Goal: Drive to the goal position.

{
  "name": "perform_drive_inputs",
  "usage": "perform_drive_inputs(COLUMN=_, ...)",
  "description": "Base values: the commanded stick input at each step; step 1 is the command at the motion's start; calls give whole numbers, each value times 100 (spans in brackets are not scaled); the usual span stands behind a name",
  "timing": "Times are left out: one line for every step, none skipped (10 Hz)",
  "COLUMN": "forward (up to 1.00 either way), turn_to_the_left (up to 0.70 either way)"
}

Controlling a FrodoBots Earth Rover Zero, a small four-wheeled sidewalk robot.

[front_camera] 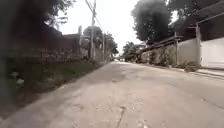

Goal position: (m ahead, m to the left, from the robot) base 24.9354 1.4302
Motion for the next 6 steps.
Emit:
perform_drive_inputs(forward=85, turn_to_the_left=4)
perform_drive_inputs(forward=85, turn_to_the_left=-33)
perform_drive_inputs(forward=85, turn_to_the_left=-18)
perform_drive_inputs(forward=85, turn_to_the_left=13)
perform_drive_inputs(forward=85, turn_to_the_left=4)
perform_drive_inputs(forward=85, turn_to_the_left=0)
